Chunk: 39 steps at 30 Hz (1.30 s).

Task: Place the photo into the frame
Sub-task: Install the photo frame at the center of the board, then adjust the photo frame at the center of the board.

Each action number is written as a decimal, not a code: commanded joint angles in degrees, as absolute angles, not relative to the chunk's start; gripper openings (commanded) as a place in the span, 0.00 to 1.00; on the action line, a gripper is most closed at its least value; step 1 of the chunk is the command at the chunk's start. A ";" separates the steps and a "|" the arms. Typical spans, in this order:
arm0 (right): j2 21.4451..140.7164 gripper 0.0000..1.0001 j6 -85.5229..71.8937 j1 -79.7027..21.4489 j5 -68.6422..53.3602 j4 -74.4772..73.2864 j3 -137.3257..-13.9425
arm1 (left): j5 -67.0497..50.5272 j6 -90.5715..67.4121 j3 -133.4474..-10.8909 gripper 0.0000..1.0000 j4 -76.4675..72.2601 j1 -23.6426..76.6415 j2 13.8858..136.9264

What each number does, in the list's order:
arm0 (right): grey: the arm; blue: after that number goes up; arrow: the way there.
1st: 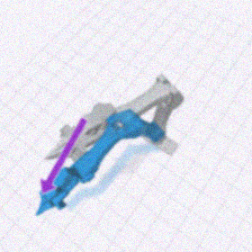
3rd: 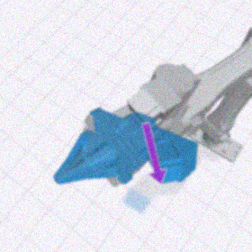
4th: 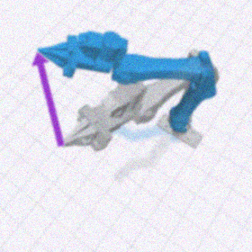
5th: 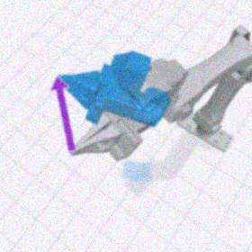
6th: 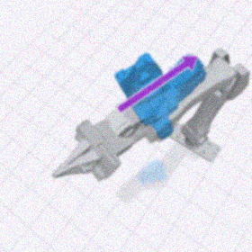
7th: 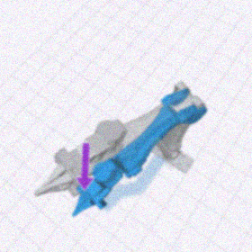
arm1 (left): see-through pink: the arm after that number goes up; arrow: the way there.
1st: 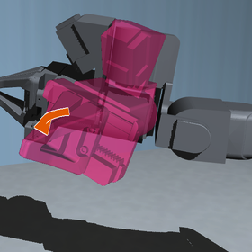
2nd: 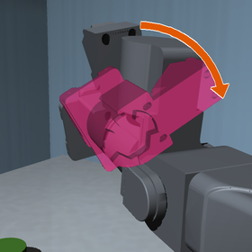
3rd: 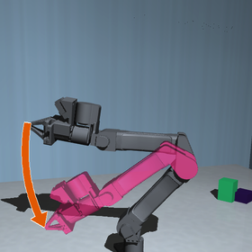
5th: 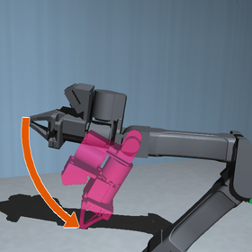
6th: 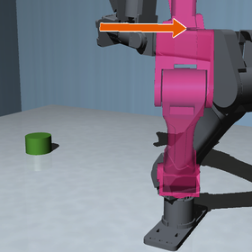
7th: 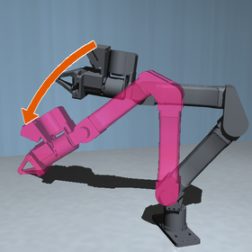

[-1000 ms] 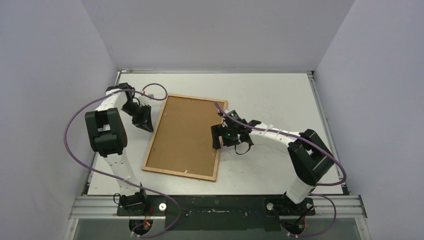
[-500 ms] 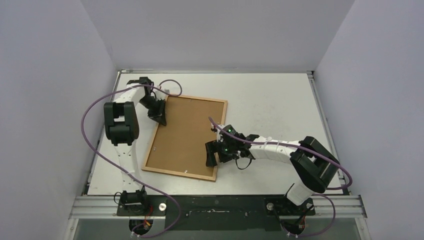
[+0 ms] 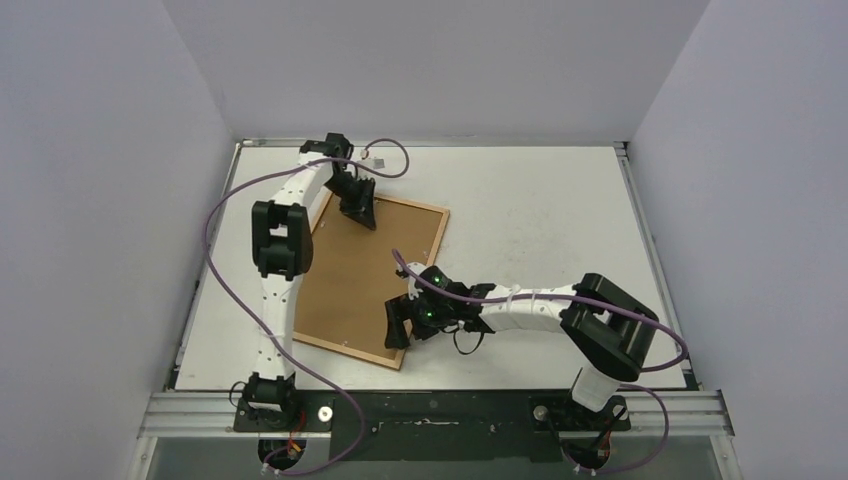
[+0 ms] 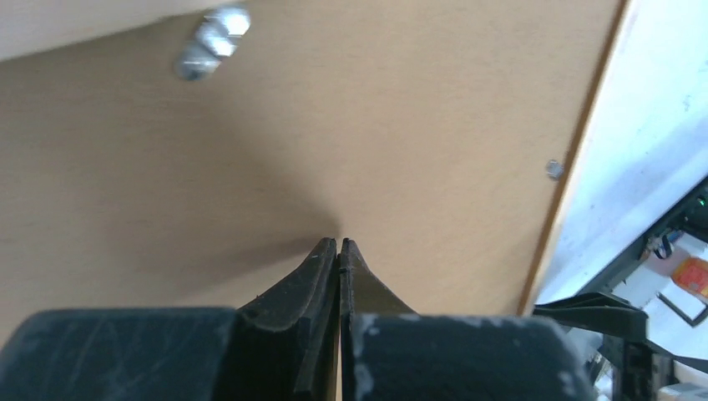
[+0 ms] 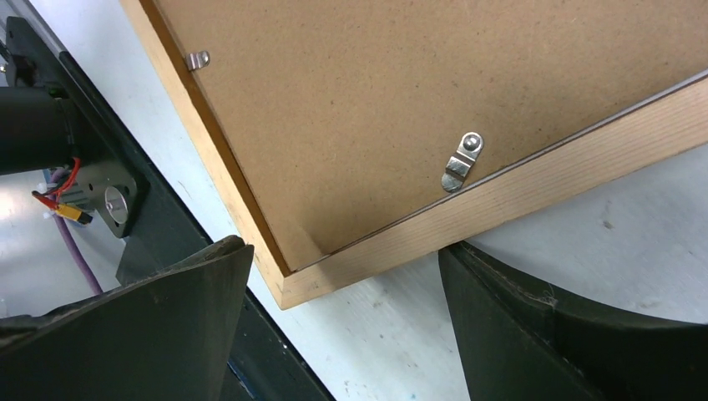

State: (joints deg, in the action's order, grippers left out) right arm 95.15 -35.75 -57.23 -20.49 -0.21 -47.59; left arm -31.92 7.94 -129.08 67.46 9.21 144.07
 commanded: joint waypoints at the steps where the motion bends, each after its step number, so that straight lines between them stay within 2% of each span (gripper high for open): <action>1: 96.10 0.87 -36.65 -57.27 -17.81 0.18 -48.21 | -35.04 10.12 -131.65 0.03 73.07 8.64 140.68; 8: 93.59 0.91 -36.51 -55.13 -17.78 -1.84 -47.28 | -26.71 10.72 -116.82 0.23 65.60 1.47 122.90; 12: 93.96 0.91 -38.24 -55.32 -18.20 1.62 -45.61 | -16.56 10.62 -107.08 0.26 57.03 -3.39 115.71; 22: 93.25 0.93 -38.84 -55.81 -17.49 3.10 -44.64 | -9.07 12.09 -101.07 0.35 53.70 -6.33 118.71; 24: 92.82 0.93 -38.97 -55.81 -17.39 3.26 -44.33 | -9.61 12.08 -99.39 0.48 51.70 -6.26 118.50; 25: 92.66 0.93 -39.06 -55.81 -17.40 3.37 -44.16 | -10.07 12.11 -98.58 0.50 51.12 -6.01 118.34; 31: 91.91 0.93 -39.44 -55.81 -17.16 3.67 -43.64 | -12.49 12.02 -95.65 0.50 49.33 -4.74 118.74; 39: 91.10 0.93 -39.32 -56.11 -17.34 5.42 -42.25 | -15.55 12.23 -97.68 0.36 52.20 -4.66 124.37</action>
State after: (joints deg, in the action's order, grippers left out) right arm 92.88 -39.38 -55.55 -18.44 4.54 -43.72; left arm -12.91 11.77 -95.83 52.23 -4.64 121.23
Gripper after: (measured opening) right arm 0.930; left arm 0.393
